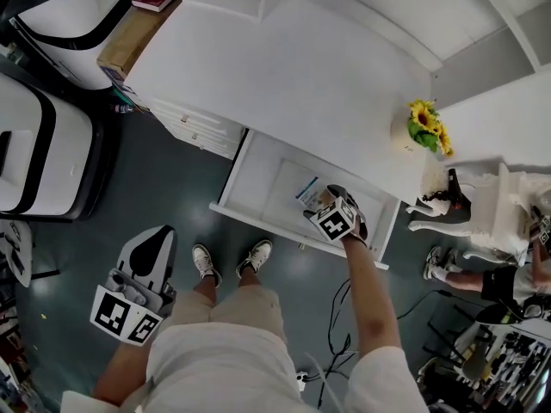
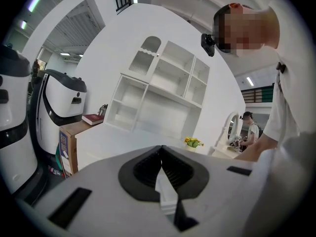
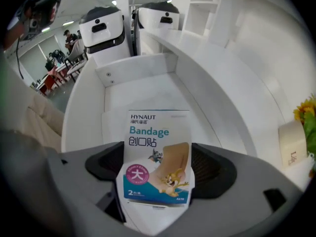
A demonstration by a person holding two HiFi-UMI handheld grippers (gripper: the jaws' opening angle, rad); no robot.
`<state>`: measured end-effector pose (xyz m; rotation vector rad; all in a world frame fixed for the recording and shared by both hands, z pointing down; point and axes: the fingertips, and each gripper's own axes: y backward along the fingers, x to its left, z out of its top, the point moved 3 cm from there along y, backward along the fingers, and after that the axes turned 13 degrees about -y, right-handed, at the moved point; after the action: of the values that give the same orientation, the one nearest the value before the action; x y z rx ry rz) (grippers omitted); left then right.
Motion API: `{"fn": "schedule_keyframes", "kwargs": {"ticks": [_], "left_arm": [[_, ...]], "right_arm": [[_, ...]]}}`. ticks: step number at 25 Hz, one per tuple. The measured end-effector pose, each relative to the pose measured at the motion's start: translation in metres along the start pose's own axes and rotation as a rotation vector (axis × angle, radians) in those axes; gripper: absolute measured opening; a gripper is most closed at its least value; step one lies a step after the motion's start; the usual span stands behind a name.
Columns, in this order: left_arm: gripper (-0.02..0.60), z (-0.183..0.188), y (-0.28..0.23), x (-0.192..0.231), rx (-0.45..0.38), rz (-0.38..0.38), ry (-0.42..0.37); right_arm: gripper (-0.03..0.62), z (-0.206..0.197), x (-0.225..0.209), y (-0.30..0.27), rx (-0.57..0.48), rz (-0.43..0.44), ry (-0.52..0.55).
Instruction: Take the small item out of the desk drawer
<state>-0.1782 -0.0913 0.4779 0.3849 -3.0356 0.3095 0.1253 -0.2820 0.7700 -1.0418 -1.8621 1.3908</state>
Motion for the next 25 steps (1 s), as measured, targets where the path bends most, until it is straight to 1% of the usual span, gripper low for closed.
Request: {"fn": "schedule_keyframes", "kwargs": {"ticks": [5,7,12,17,25], "left_arm": [[0.017,0.016,-0.008,-0.001,-0.045,-0.064,-0.023],[0.017,0.024,-0.012,0.003,-0.069,-0.091,-0.033],[0.017,0.048,-0.018,0.008,-0.12,-0.146,-0.051],[0.017,0.068,-0.019,0.008,-0.164,-0.19,-0.071],[0.017,0.097,-0.021,0.011,-0.224,-0.204,-0.093]], "right_arm": [[0.43,0.018,0.007,0.046,-0.183,0.023,-0.244],[0.43,0.023,0.011,0.065,-0.241,0.022,-0.317],[0.43,0.032,0.022,0.11,-0.371,0.014,-0.446],[0.43,0.042,0.029,0.151,-0.521,-0.001,-0.597],[0.43,0.043,0.029,0.193,-0.682,-0.025,-0.754]]}}
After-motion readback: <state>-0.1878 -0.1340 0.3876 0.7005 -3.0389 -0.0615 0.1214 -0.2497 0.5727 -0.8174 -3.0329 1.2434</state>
